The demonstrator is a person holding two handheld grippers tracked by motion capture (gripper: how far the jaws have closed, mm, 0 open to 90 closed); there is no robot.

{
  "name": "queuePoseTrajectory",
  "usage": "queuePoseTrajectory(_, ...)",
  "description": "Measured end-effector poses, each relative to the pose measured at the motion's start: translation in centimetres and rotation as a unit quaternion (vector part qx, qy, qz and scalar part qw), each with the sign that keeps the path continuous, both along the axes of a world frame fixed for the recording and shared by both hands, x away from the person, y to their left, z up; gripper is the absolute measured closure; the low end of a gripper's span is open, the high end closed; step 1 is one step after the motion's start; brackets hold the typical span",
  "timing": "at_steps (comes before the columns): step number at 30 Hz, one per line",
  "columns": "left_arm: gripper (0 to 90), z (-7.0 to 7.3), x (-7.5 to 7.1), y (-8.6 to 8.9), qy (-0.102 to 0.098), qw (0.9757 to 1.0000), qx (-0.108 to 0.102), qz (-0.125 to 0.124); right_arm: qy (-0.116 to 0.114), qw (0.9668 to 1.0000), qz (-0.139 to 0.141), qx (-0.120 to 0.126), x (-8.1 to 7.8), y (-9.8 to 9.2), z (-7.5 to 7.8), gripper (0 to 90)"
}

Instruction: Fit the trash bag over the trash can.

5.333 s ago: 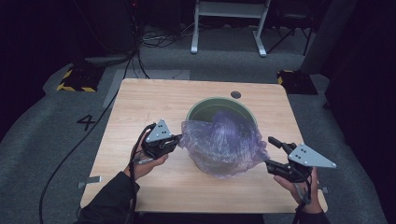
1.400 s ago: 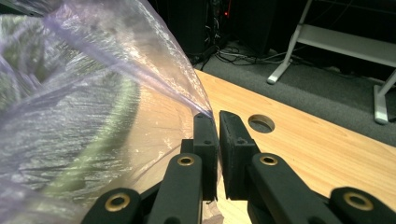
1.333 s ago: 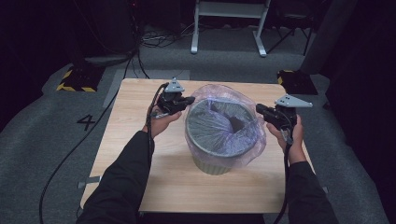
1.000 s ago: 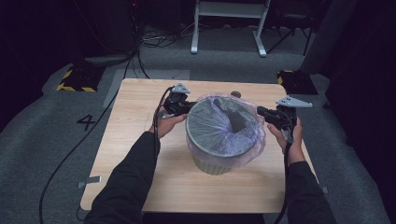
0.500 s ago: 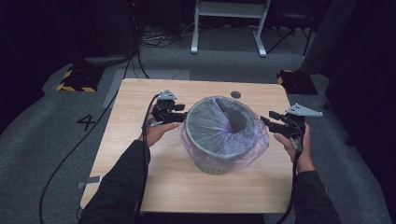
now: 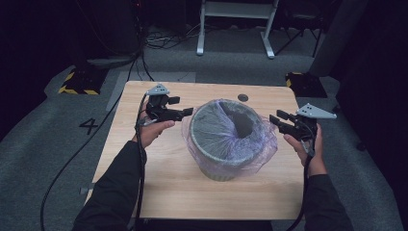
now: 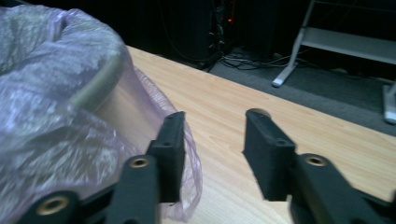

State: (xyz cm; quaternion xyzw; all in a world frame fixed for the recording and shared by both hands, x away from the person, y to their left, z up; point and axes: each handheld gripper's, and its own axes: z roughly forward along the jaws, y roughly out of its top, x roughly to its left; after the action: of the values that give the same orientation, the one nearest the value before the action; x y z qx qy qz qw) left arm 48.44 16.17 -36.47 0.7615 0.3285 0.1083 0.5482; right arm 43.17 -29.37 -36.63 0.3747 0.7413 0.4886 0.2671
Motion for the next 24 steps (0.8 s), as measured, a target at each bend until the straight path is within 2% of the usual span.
queuePoseTrajectory(2, 18.6, 0.6, -0.4, 0.3, -0.014, 0.9999, -0.004, 0.000, -0.006, 1.0000, 0.007, -0.002, -0.1, 0.1, 0.2, 63.6)
queuePoseTrajectory(4, 18.6, 0.9, -1.0, 0.8, -0.024, 0.9997, -0.003, -0.002, -0.009, 0.9999, 0.008, -0.001, -0.4, 0.1, 0.4, 56.6)
queuePoseTrajectory(5, 18.6, 1.0, -1.4, 1.0, -0.030, 0.9996, -0.002, -0.003, -0.010, 0.9999, 0.005, 0.004, -0.5, -0.1, 0.4, 50.4)
queuePoseTrajectory(8, 18.6, 0.5, -2.8, 1.6, -0.038, 0.9991, 0.010, -0.015, -0.012, 0.9999, 0.002, 0.010, -1.2, -0.8, 0.6, 40.3)
queuePoseTrajectory(11, 18.4, -0.2, -4.5, 2.0, -0.049, 0.9977, 0.036, -0.032, -0.022, 0.9996, 0.009, 0.014, -2.0, -1.4, 1.0, 37.1)
queuePoseTrajectory(13, 18.0, -0.7, -5.6, 2.2, -0.052, 0.9964, 0.049, -0.045, -0.032, 0.9990, 0.026, 0.018, -2.9, -1.5, 1.5, 35.6)
queuePoseTrajectory(15, 17.8, -1.1, -6.7, 2.2, -0.055, 0.9952, 0.061, -0.054, -0.040, 0.9984, 0.040, 0.011, -3.6, -1.5, 2.0, 34.5)
queuePoseTrajectory(17, 16.6, -1.5, -7.8, 2.0, -0.053, 0.9943, 0.060, -0.071, -0.045, 0.9975, 0.054, 0.002, -4.5, -1.2, 2.4, 32.7)
queuePoseTrajectory(20, 15.6, -2.0, -9.2, 1.4, -0.057, 0.9909, 0.079, -0.093, -0.051, 0.9947, 0.089, -0.008, -6.0, -0.8, 2.8, 30.6)
queuePoseTrajectory(24, 15.4, -2.8, -10.4, 0.1, -0.054, 0.9877, 0.087, -0.118, -0.053, 0.9901, 0.129, -0.017, -7.8, -0.2, 2.8, 26.5)
